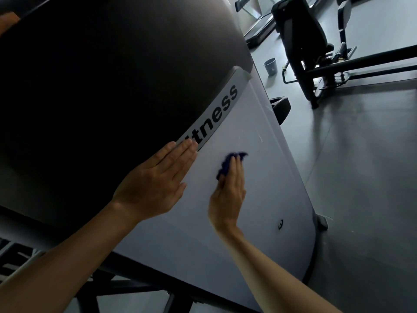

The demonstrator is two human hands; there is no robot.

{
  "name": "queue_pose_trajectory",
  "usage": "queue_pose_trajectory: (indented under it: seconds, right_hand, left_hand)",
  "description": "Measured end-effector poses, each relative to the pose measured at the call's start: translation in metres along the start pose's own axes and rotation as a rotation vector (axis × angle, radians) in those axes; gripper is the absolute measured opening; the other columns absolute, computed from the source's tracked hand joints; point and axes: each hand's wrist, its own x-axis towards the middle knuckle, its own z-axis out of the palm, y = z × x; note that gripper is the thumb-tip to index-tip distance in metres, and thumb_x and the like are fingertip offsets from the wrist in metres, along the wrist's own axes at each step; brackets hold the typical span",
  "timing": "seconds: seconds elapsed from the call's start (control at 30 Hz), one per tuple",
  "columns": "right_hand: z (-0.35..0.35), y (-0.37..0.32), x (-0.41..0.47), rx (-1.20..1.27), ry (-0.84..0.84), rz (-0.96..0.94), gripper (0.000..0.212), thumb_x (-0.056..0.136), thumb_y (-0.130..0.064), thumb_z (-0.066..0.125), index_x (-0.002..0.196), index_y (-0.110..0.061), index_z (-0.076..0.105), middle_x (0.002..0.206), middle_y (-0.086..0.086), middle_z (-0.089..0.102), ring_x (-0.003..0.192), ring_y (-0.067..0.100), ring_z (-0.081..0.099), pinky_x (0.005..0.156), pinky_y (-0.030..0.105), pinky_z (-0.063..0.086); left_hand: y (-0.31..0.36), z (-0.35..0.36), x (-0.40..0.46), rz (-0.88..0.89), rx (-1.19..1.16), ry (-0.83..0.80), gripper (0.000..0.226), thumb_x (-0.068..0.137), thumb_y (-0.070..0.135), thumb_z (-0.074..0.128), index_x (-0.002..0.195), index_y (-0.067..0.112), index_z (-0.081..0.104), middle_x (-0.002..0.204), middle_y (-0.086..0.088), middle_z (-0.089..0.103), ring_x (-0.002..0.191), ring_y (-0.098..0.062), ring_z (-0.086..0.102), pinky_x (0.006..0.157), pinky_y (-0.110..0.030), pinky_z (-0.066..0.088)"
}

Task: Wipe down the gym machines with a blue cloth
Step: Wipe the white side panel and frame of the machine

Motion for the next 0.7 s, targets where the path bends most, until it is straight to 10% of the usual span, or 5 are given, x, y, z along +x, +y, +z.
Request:
queue_pose_trajectory:
  seconds: [0.13,0.37,0.57,0.7]
  right_hand:
    - [0.001,-0.011,0.005,0.048,-0.024,0.307,0.059,0.107,-0.002,0.038,0.162,-0.016,0.025,0.169,0.001,0.023,0.157,0.019,0.018,0.128,0.046,0.017]
    - [0.007,-0.042,0.036,0.012,-0.073,-0.329,0.065,0.096,0.007,0.053,0.157,-0.006,0.035,0.166,0.009,0.030,0.157,0.023,0.020,0.126,0.045,0.024]
    - [-0.011,0.026,0.015,0.009,-0.054,0.288,0.058,0.106,0.000,0.039,0.162,-0.014,0.027,0.168,0.003,0.026,0.155,0.021,0.024,0.126,0.050,0.022]
    - [0.003,-0.036,0.047,0.052,-0.066,0.090,0.061,0.104,-0.002,0.042,0.161,-0.015,0.027,0.169,0.003,0.024,0.156,0.020,0.019,0.128,0.036,0.011]
  left_hand:
    - [0.001,0.000,0.000,-0.001,0.016,0.004,0.071,0.110,0.040,0.019,0.162,-0.007,0.007,0.171,-0.027,0.001,0.160,-0.037,0.006,0.129,-0.048,0.020]
    - [0.002,-0.001,-0.001,-0.007,0.019,0.004,0.072,0.111,0.042,0.017,0.161,-0.008,0.006,0.170,-0.028,0.003,0.160,-0.037,0.008,0.128,-0.047,0.022]
    - [0.001,0.000,-0.001,-0.007,-0.003,0.022,0.071,0.109,0.039,0.021,0.161,-0.008,0.009,0.171,-0.027,0.004,0.160,-0.037,0.009,0.128,-0.048,0.024]
    - [0.002,0.001,0.000,-0.004,0.003,0.022,0.070,0.110,0.038,0.019,0.161,-0.009,0.008,0.170,-0.028,0.005,0.159,-0.038,0.010,0.127,-0.048,0.025]
